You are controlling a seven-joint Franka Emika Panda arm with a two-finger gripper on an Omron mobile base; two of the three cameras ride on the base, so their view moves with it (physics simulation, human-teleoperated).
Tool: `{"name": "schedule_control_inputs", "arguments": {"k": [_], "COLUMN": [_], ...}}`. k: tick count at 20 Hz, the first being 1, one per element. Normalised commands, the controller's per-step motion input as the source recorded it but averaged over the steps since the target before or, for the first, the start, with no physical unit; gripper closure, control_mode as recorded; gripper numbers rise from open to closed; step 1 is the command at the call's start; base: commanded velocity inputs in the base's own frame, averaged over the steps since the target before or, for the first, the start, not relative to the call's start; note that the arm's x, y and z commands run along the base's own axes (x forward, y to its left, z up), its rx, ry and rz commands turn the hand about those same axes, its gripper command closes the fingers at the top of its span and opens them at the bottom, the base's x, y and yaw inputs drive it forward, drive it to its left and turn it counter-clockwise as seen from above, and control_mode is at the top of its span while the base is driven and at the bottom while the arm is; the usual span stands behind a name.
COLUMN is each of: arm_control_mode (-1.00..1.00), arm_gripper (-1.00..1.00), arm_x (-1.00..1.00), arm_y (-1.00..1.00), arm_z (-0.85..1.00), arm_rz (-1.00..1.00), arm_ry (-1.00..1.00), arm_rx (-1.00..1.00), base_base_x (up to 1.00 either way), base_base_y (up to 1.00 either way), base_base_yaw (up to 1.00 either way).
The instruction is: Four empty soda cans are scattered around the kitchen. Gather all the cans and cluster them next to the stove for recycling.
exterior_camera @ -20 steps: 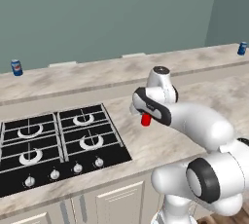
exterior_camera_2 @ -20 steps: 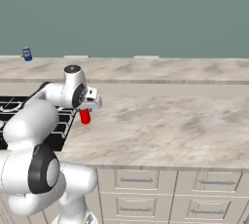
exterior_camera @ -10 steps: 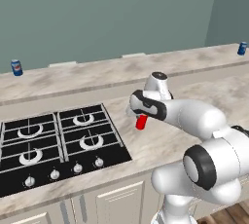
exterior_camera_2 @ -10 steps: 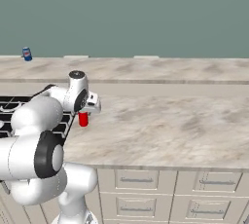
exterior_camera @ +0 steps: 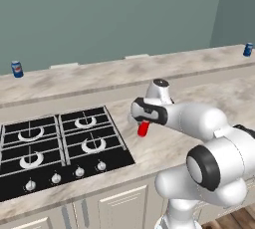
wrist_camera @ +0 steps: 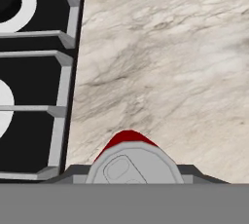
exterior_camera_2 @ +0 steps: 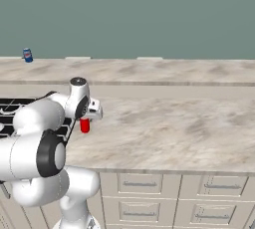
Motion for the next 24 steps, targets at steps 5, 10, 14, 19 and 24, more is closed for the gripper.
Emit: {"name": "schedule_control_inputs", "arguments": {"k": [5,10,14,19,24], "arm_control_mode": [-1.00,-1.00,-1.00,-1.00,-1.00], "arm_gripper": [1.00,1.00,1.00,1.00,-1.00], "arm_x": [-0.02,-0.04,-0.03,-0.05,-0.05], "arm_y": [0.03,0.00,0.00,0.03,0.07], "arm_z": [-0.13,-0.10,-0.10,-0.10,-0.13], "arm_rz": [0.00,0.00,0.00,0.00,0.00], "arm_ry": [0.01,0.07,0.05,0.01,0.03], "arm_rx": [-0.01,0.00,0.00,-0.03,-0.06], "base_base_x": [0.00,0.00,0.00,0.00,0.00], "base_base_y": [0.00,0.00,0.00,0.00,0.00], "base_base_yaw": [0.00,0.00,0.00,0.00,0.00]}}
